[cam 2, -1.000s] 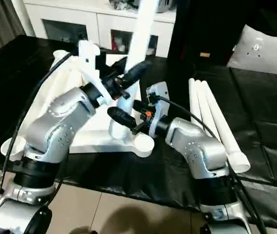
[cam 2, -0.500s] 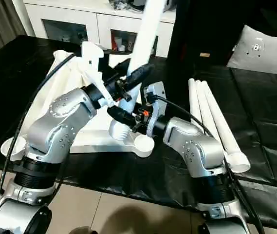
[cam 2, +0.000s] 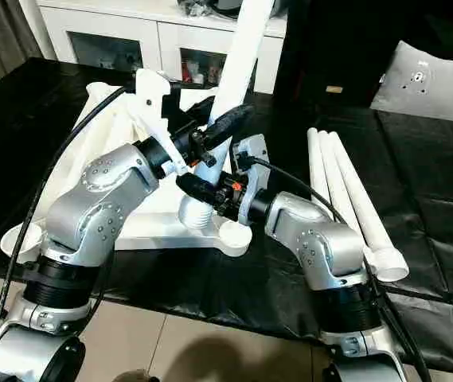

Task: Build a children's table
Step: Pick table leg

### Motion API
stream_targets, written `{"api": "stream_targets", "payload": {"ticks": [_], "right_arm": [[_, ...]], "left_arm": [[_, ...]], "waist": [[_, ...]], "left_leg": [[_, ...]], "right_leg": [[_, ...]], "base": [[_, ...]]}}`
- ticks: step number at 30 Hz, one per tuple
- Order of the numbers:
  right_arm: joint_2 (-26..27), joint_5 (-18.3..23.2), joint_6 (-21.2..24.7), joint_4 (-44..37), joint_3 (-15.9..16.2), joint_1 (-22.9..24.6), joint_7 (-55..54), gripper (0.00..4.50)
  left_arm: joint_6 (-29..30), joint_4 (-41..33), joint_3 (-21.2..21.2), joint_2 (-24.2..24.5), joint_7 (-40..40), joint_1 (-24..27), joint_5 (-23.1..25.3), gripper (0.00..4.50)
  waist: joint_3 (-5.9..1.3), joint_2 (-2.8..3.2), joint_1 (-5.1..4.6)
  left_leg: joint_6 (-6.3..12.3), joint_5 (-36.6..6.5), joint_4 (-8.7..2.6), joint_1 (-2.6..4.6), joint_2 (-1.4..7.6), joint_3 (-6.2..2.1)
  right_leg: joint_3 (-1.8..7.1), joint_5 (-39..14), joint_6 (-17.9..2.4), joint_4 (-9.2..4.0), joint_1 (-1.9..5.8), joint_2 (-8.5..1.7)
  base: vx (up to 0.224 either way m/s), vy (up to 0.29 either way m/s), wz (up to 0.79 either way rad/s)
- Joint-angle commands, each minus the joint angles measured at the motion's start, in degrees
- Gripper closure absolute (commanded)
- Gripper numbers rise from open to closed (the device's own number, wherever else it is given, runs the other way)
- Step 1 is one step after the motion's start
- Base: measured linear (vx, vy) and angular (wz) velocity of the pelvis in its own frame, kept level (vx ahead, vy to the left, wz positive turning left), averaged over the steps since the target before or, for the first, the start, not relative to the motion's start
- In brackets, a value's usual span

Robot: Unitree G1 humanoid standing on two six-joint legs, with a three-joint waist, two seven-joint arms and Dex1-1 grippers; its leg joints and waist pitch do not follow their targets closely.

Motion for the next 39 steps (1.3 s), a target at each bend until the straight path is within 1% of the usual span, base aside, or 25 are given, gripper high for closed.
{"api": "stream_targets", "payload": {"ticks": [1,4,7,8,9,11,13,15,17,18,19,20,21,22,23,24,26,27,28,32,33,34,36,37,39], "right_arm": [[-0.3,-1.4,0.1,1.7,-0.2,0.2,-1.1,2.61],[0.0,-1.7,-0.3,2.7,-0.7,-0.2,-2.0,2.61],[-0.2,-1.7,0.7,2.9,-1.1,-0.5,-2.6,2.61],[-0.2,-1.2,1.4,2.5,-1.3,-0.5,-2.6,2.61],[-0.1,-1.0,1.7,2.2,-1.5,-0.4,-2.7,2.62],[-0.1,-1.3,0.8,1.9,-1.4,-0.2,-2.4,2.62],[0.3,-1.2,0.3,2.0,-1.8,0.0,-2.5,2.62],[0.3,-1.7,-0.9,2.0,-2.0,0.0,-2.9,2.62],[1.3,-2.3,-4.5,2.0,-3.5,0.2,-4.7,2.62],[1.3,-2.4,-4.5,1.8,-3.8,0.2,-5.3,2.62],[0.6,-2.1,-1.9,0.9,-4.0,0.0,-5.9,2.62],[0.3,-1.9,-0.9,0.6,-4.0,0.0,-5.9,2.62],[0.3,-1.8,-0.5,0.5,-4.0,0.1,-5.9,2.62],[-0.4,-1.7,-0.1,0.0,-4.1,0.4,-5.4,2.62],[-0.8,-1.9,-0.5,0.0,-4.4,0.7,-5.2,2.62],[-1.3,-2.3,-1.2,-0.1,-4.8,1.0,-5.0,2.62],[-1.7,-2.6,-2.0,0.0,-5.3,1.4,-5.0,2.62],[-2.4,-3.5,-3.5,0.0,-5.0,2.0,-4.8,2.62],[-3.7,-5.2,-5.3,-0.7,-3.5,3.1,-3.7,2.62],[-5.0,-7.5,-7.9,-2.4,0.1,4.3,-1.5,2.62],[-5.0,-7.6,-8.1,-2.5,0.4,4.4,-1.3,2.62],[-4.1,-7.5,-8.9,-3.1,1.0,4.3,-1.1,2.62],[-3.6,-7.3,-8.8,-3.2,0.9,4.2,-1.3,2.62],[-3.1,-7.5,-9.1,-2.8,1.1,4.0,-1.4,2.62],[-3.1,-7.7,-9.3,-2.5,1.3,4.0,-1.4,2.62]], "left_arm": [[0.5,-2.9,0.2,-1.0,-1.5,-0.6,-2.4,1.88],[0.6,-3.9,0.0,-1.1,-2.4,-0.4,-3.3,1.56],[1.3,-5.6,-0.5,-1.2,-3.9,0.1,-4.8,1.41],[2.5,-6.6,-0.8,-1.3,-5.0,0.5,-6.3,1.41],[3.8,-8.0,-1.1,-1.3,-6.3,1.1,-8.0,1.17],[6.1,-10.0,-1.6,-1.7,-7.8,2.1,-11.1,1.14],[6.8,-10.6,-1.7,-2.1,-8.0,2.4,-12.2,1.14],[6.8,-10.5,-1.7,-2.3,-7.8,2.4,-12.2,1.14],[6.3,-10.2,-0.9,-2.4,-7.3,2.2,-12.1,1.14],[6.2,-10.1,-0.6,-2.4,-7.2,2.1,-12.1,1.14],[6.0,-10.0,0.5,-2.2,-6.5,2.1,-11.9,1.14],[6.0,-10.0,0.9,-2.1,-6.3,2.2,-11.9,1.14],[6.2,-10.1,1.1,-2.0,-6.1,2.2,-12.1,1.14],[6.2,-10.1,1.7,-1.2,-6.2,2.5,-11.9,1.14],[6.2,-10.1,2.1,-0.3,-6.3,2.7,-11.6,1.14],[6.3,-10.1,2.5,1.0,-6.4,3.0,-11.1,1.14],[6.0,-9.8,2.3,2.5,-6.6,3.4,-9.8,1.14],[5.9,-9.3,2.0,4.1,-6.9,3.9,-8.4,1.14],[5.5,-7.8,1.4,6.2,-6.4,4.3,-5.6,1.14],[4.2,-2.8,2.0,6.7,-1.2,2.7,-0.8,1.14],[4.1,-2.3,2.2,6.6,-0.6,2.4,-0.5,1.14],[3.6,1.4,3.7,5.3,4.0,0.2,0.6,1.14],[3.6,2.6,4.3,4.8,5.5,-0.6,0.8,1.14],[3.7,3.7,4.6,4.1,6.9,-1.5,1.0,1.14],[3.8,3.9,4.4,3.9,7.0,-1.7,1.1,1.14]], "waist": [[-4.35,-0.14,0.03],[-4.34,-0.18,0.01],[-4.34,-0.1,0.05],[-4.31,-0.04,0.02],[-4.31,0.15,0.02],[-4.34,0.01,0.03],[-4.23,-0.01,-0.07],[-4.11,-0.14,-0.16],[-4.05,-0.22,-0.18],[-3.99,-0.18,-0.3],[-4.03,-0.2,-0.38],[-4.01,0.01,-0.53],[-4.02,-0.03,-0.56],[-4.12,0.13,-0.61],[-4.19,0.04,-0.72],[-4.22,0.39,-0.63],[-4.27,0.24,-0.8],[-4.31,0.2,-0.83],[-4.33,0.28,-0.79],[-4.27,0.5,-0.9],[-4.24,0.37,-1.02],[-4.24,0.4,-1.0],[-4.39,0.33,-0.99],[-4.45,-0.02,-0.99],[-4.43,0.12,-0.84]], "left_leg": [[-0.57,-5.1,-3.76,0.27,3.05,-0.44],[-0.11,-5.0,-3.74,0.26,3.02,-0.44],[-0.31,-4.8,-3.8,0.31,3.15,-0.5],[-0.46,-5.1,-3.78,0.3,3.11,-0.47],[-0.52,-5.2,-3.73,0.31,3.1,-0.45],[-0.75,-5.0,-3.71,0.35,3.14,-0.34],[-0.45,-5.3,-3.76,0.29,3.13,-0.27],[-0.28,-6.4,-3.83,0.26,3.04,-0.27],[-0.68,-7.2,-3.88,0.35,3.06,-0.23],[-0.88,-7.4,-3.94,0.29,3.05,-0.2],[-1.19,-7.6,-3.98,0.41,3.0,-0.24],[-1.31,-7.7,-3.98,0.44,2.99,-0.27],[-1.34,-7.6,-3.99,0.43,2.98,-0.29],[-1.41,-7.3,-3.95,0.41,2.95,-0.32],[-1.28,-6.8,-3.9,0.34,2.92,-0.29],[-1.38,-6.8,-3.88,0.35,2.89,-0.41],[-1.07,-6.2,-3.87,0.33,2.89,-0.32],[-1.06,-5.9,-3.84,0.32,2.87,-0.31],[-1.1,-5.9,-3.82,0.36,2.88,-0.31],[-0.98,-7.4,-3.91,0.47,2.87,-0.41],[-0.97,-7.4,-3.91,0.38,2.88,-0.42],[-0.99,-7.7,-3.9,0.37,2.89,-0.44],[-0.73,-7.3,-3.8,0.43,2.91,-0.53],[-0.35,-6.6,-3.73,0.36,2.93,-0.49],[-0.12,-6.0,-3.7,0.34,2.98,-0.51]], "right_leg": [[2.85,-4.7,-10.6,-4.06,3.66,-4.82],[2.86,-4.7,-10.6,-4.05,3.69,-4.82],[2.84,-4.8,-10.9,-4.0,3.66,-4.87],[2.85,-4.9,-11.1,-4.02,3.66,-4.87],[2.86,-4.8,-11.3,-3.89,3.72,-4.9],[2.86,-4.6,-11.6,-3.78,3.67,-4.9],[2.87,-4.7,-11.8,-3.95,3.56,-4.69],[2.9,-7.0,-10.9,-4.31,3.66,-4.68],[2.92,-9.4,-9.7,-4.58,3.54,-4.75],[2.95,-10.2,-9.3,-4.65,3.46,-4.71],[2.86,-11.3,-8.6,-4.75,3.52,-4.59],[2.87,-11.1,-8.3,-4.78,3.49,-4.41],[2.86,-10.9,-8.2,-4.76,3.53,-4.38],[2.86,-10.0,-8.2,-4.61,3.56,-4.35],[2.85,-8.8,-8.3,-4.55,3.62,-4.32],[2.81,-8.4,-8.2,-4.44,3.59,-4.35],[2.84,-6.9,-8.1,-4.36,3.61,-4.23],[2.83,-6.5,-8.3,-4.29,3.67,-4.26],[2.78,-6.4,-8.1,-4.31,3.59,-4.2],[2.77,-8.2,-7.5,-4.52,3.58,-4.29],[2.75,-8.4,-7.6,-4.57,3.6,-4.29],[2.75,-8.5,-8.0,-4.63,3.61,-4.33],[2.77,-7.2,-8.7,-4.44,3.69,-4.46],[2.75,-5.6,-9.6,-4.26,3.68,-4.47],[2.76,-4.7,-10.3,-4.1,3.7,-4.57]], "base": [[0.0,0.0,0.0],[0.0,0.0,0.0],[0.0,0.0,0.0],[0.0,0.0,0.0],[0.0,0.0,0.0],[0.0,0.0,0.0],[0.0,0.0,0.0],[0.0,0.0,0.0],[0.0,0.0,0.0],[0.0,0.0,0.0],[0.0,0.0,0.0],[0.0,0.0,0.0],[0.0,0.0,0.0],[0.0,0.0,0.0],[0.0,0.0,0.0],[0.0,0.0,0.0],[0.0,0.0,0.0],[0.0,0.0,0.0],[0.0,0.0,0.0],[0.0,0.0,0.0],[0.0,0.0,0.0],[0.0,0.0,0.0],[0.0,0.0,0.0],[0.0,0.0,0.0],[0.0,0.0,0.0]]}}
